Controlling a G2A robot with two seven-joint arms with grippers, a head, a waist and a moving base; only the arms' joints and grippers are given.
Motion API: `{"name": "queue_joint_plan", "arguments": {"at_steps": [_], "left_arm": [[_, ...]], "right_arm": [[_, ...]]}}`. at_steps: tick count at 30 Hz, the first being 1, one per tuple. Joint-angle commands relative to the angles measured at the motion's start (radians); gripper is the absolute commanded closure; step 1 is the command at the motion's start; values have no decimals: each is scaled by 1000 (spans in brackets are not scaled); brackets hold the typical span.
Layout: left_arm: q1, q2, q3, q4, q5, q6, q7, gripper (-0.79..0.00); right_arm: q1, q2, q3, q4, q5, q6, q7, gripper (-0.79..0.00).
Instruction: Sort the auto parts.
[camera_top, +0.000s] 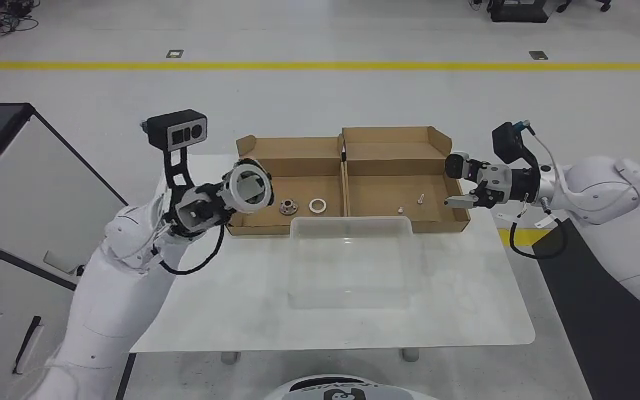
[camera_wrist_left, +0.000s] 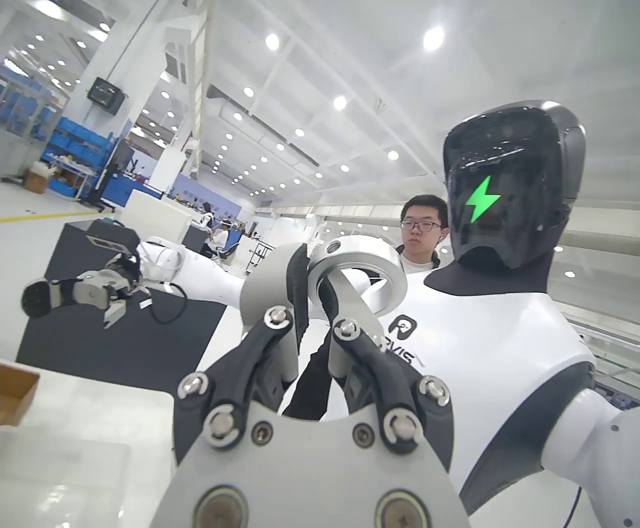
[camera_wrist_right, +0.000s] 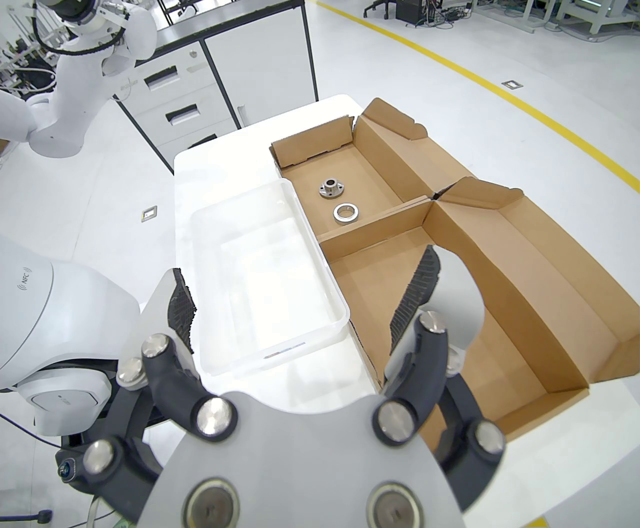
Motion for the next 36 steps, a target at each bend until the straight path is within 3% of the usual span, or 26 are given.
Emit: {"name": "queue_joint_plan", "arguments": {"at_steps": [1,6,14,23,29,36], "left_arm": [[-39,-6,24,25,44,26,30,0],[-197,-27,110,115,157,97,46,0],[-434,-55,257,354,416,139,-113,0],[-529,-68,355,510,620,147,-240,0],[-580,-86,401,589,667,132,-198,0],[-700,-123,492,762,815,89,-179,0]], "right_arm": [[0,0,0,0,0,0,0,-785],[0,0,0,0,0,0,0,-785],[0,0,0,0,0,0,0,-785],[0,0,0,0,0,0,0,-785],[0,0,0,0,0,0,0,-785],[0,0,0,0,0,0,0,-785]]}}
